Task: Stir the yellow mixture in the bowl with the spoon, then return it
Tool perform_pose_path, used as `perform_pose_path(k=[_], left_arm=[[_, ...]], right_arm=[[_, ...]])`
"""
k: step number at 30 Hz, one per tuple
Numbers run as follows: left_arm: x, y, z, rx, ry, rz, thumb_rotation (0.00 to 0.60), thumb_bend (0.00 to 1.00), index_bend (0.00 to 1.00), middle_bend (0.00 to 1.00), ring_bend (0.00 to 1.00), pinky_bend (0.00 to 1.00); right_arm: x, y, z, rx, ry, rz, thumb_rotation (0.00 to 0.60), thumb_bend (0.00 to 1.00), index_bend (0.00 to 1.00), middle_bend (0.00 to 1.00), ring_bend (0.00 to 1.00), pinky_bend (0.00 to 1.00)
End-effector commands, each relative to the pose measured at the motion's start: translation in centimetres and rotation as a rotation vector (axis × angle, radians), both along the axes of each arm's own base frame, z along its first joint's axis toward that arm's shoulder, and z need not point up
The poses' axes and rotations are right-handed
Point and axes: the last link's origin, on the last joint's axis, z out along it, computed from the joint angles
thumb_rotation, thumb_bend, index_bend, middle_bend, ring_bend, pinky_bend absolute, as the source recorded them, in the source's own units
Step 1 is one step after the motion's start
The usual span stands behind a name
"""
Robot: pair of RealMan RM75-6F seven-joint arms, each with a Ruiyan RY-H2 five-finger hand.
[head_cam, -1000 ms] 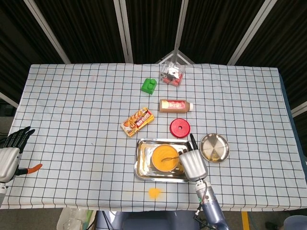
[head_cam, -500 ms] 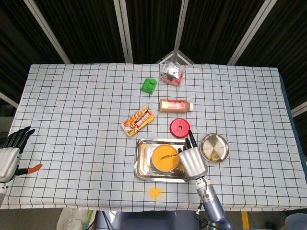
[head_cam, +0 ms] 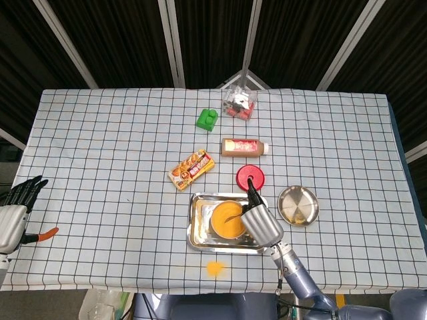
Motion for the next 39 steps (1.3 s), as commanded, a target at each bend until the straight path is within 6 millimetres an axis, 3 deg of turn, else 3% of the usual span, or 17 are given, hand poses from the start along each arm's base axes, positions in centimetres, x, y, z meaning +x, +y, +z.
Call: perform_pose_path(k=[1,15,18,39], left_arm=[[0.0,0.0,0.0,0.0,0.0,0.0,0.6,0.0,0.0,0.0,0.0,0.0],[0.0,-0.1,0.0,0.0,-0.006,0.005,0.6,0.0,0.0,0.0,0.0,0.0],[-0.1,0.0,0.1,0.0,-0.008,0.006,0.6,0.0,0.0,0.0,0.0,0.0],[0.0,0.0,0.1,-0.005,-0.011,0.004,0.6,0.0,0.0,0.0,0.0,0.0]], right_arm=[[0.4,-0.7,-0.2,-0.034,0.034,0.057,0.6,0.8,0.84,0.65,0.27,0.0],[1.1,-2.2,-1.5,-0.037,0.062,0.087,0.6,0.8,0.84,0.65,0.27,0.0],[0.3,-2.2,-2.0,-0.03,0.095,0.081,0.6,0.8,0.84,0.65,0.27,0.0],[-0.2,-2.6,-3.4,-0.02,0.121,0.106,0.6,0.81,0.84,0.66,0.28,0.0]])
